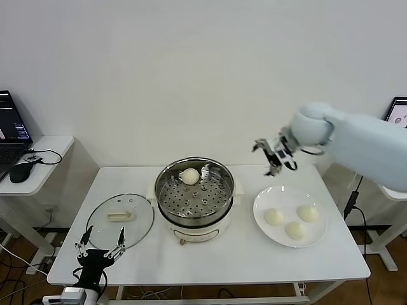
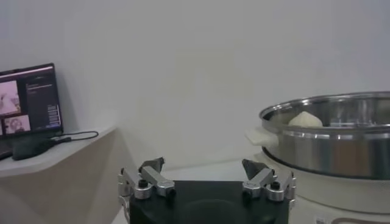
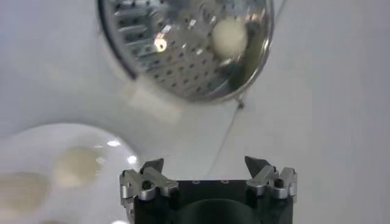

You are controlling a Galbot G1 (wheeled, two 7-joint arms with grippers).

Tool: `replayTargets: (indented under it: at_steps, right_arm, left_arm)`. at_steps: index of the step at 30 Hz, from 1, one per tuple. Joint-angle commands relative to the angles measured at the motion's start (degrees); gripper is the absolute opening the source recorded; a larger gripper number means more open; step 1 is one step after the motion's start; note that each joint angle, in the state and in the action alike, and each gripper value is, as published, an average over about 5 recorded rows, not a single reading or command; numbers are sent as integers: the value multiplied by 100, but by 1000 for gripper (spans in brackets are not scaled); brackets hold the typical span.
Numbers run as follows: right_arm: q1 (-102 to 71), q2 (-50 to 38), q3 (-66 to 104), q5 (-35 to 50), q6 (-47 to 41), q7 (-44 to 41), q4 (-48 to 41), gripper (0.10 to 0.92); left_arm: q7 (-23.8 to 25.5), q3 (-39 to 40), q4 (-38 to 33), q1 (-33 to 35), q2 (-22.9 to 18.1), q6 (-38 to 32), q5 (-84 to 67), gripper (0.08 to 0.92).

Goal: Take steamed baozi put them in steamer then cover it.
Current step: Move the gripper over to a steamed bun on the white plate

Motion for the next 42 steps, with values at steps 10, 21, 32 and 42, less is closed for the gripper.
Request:
replayTargets:
  at_steps: [10,21,32,42]
  right_arm:
    - [-2398,-749,1287,-398,-414,80,-229,823]
    - [-3055,216,1800,-950,106,-141,-1404,823]
    - [-3065,884,1836,-1231,452,-288,-2012,823]
    - [-3138,1074,1848,-1354,480,-249,-2238,823]
  left_arm:
    - [-1,21,65,57,-44,20,151,823]
    - [0,-21,124,76,-87,23,193,823]
    - [2,-41,220,35,-98,20,189,823]
    - [0,-31,252,8,-110,17,186,823]
